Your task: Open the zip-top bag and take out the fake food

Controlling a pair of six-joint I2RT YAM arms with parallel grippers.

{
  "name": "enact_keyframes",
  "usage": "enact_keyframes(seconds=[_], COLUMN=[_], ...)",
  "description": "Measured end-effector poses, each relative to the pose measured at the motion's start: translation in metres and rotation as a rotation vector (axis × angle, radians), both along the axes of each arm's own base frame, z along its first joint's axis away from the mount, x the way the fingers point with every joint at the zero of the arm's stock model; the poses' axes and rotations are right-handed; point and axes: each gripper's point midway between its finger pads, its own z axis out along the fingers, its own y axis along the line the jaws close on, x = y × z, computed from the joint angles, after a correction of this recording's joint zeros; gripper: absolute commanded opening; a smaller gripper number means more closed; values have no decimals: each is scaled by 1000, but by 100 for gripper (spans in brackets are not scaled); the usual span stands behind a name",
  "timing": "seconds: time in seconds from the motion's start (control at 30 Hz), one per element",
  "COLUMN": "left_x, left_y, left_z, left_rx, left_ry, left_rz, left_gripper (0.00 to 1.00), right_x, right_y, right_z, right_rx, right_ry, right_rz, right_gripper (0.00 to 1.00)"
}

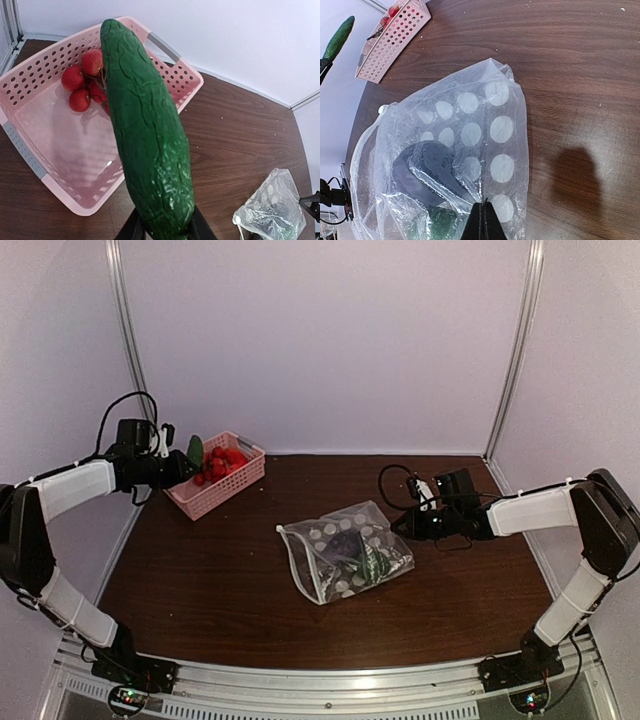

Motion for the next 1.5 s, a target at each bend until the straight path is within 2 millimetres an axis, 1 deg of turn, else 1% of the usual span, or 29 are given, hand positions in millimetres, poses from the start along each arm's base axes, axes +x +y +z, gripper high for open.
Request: enact_keyframes(seconds=[0.1, 0.2, 0.37, 0.53, 0.67, 0.7, 0.77, 0.8, 0.83, 0.87, 0.93, 1.13, 1.2, 1.3, 1.37, 1.4, 1.43, 1.5], left_x=[11, 17, 20, 22, 24, 24, 25, 25, 25, 25, 26, 26, 26, 22, 15, 8, 2, -13], left_y=[7, 10, 10, 17, 28, 30, 33, 33, 34, 35, 36, 36, 35, 28, 20, 12, 5, -15], left_z=[-15, -32, -56, -60, -61, -62, -63, -64, -65, -66, -68, -65, -58, -39, -27, -23, -22, -23], left_rx=[-25, -41, -67, -78, -83, -82, -81, -80, -78, -75, -75, -74, -72, -69, -70, -70, -71, -70], left_ry=[44, 93, 162, 180, 189, 191, 193, 195, 197, 200, 209, 202, 183, 133, 94, 75, 70, 56], left_rz=[12, 26, 53, 102, 153, 164, 182, 188, 193, 194, 204, 201, 192, 160, 130, 106, 86, 29], left_gripper=[11, 13, 15, 17, 22, 25, 37, 45, 50, 53, 57, 59, 59, 59, 58, 58, 57, 55], right_x=[0, -1, -1, -1, -1, -1, -1, -1, -1, -1, -1, -1, -1, -1, 0, 0, 0, -1], right_y=[0, 0, -1, -1, -1, -1, -1, -1, -1, -1, -1, -1, -1, 0, 0, 1, 1, 1], right_z=[0, -1, -2, -2, -2, -2, -2, -2, -2, -2, -2, -2, -2, -1, 0, 0, 0, 0], right_rx=[1, 0, -1, -1, -1, -1, -1, -1, -1, -1, -1, 0, 1, 5, 6, 8, 9, 10], right_ry=[1, 3, 6, 6, 6, 6, 6, 6, 6, 6, 6, 5, 4, 0, -2, -3, -3, -2], right_rz=[-1, -1, -2, -2, -2, -2, -2, -2, -2, -2, -2, -2, -2, 0, 1, 2, 3, 5], right_gripper=[0, 0, 0, 0, 0, 0, 0, 0, 0, 0, 0, 0, 0, 0, 0, 0, 0, 0])
